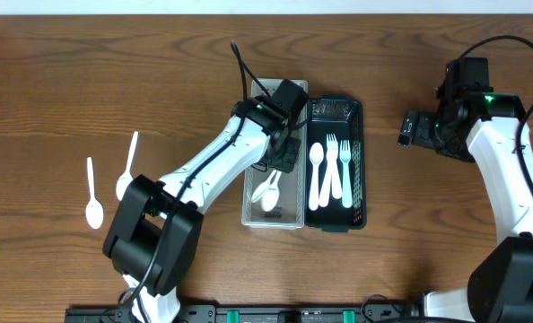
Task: Pack container
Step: 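Carry the white spoon into the white basket and release it, then return the left gripper to the spoons and grasp one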
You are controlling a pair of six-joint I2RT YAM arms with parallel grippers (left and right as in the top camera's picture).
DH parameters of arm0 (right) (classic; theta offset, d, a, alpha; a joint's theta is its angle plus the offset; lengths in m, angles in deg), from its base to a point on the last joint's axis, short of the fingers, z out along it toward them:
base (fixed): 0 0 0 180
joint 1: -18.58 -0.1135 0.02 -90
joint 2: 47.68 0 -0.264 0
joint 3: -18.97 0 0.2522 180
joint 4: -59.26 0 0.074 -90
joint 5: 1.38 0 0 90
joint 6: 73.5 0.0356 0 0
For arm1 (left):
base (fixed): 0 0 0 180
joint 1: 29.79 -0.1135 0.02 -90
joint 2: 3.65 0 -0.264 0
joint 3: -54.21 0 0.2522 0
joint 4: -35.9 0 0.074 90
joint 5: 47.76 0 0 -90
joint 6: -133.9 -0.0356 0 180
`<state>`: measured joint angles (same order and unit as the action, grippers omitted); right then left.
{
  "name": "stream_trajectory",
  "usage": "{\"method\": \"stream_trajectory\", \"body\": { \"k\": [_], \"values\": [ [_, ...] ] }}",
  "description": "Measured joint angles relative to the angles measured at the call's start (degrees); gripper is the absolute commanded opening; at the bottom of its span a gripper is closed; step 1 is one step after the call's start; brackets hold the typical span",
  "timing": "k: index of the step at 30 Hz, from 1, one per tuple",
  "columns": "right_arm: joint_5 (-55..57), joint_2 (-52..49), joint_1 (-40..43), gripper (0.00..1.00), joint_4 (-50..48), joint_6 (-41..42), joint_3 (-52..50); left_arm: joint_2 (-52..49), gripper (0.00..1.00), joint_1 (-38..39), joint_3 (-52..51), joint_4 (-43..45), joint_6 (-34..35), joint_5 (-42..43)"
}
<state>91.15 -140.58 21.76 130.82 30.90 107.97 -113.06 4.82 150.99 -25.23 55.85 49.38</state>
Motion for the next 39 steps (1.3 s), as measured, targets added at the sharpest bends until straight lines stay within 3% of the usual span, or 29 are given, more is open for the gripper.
{"method": "stream_trajectory", "body": {
  "k": [1,3,6,11,15,19,27,39],
  "values": [
    [0.0,0.0,0.0,0.99,0.0,0.0,0.0,0.2,0.69,0.0,0.0,-0.1,-0.4,0.0],
    [0.0,0.0,0.0,0.99,0.0,0.0,0.0,1.2,0.74,0.0,0.1,-0.6,-1.3,0.0],
    [0.0,0.0,0.0,0.99,0.0,0.0,0.0,3.7,0.98,-0.5,1.4,-2.8,-3.0,-0.3],
    [0.0,0.0,0.0,0.99,0.0,0.0,0.0,13.0,0.98,-6.1,6.4,-8.0,-5.1,-5.2],
    [0.0,0.0,0.0,0.99,0.0,0.0,0.0,21.5,0.98,-18.1,8.7,-9.6,-7.9,-8.4],
    [0.0,0.0,0.0,0.99,0.0,0.0,0.0,23.6,0.98,-32.9,9.0,-10.5,-11.1,-10.4],
    [0.0,0.0,0.0,0.99,0.0,0.0,0.0,12.2,0.98,-47.3,6.3,-9.9,-17.1,-8.6],
    [0.0,0.0,0.0,0.99,0.0,-0.4,0.0,-8.5,0.98,-47.7,5.5,-9.8,-23.6,-6.0]
  ]
}}
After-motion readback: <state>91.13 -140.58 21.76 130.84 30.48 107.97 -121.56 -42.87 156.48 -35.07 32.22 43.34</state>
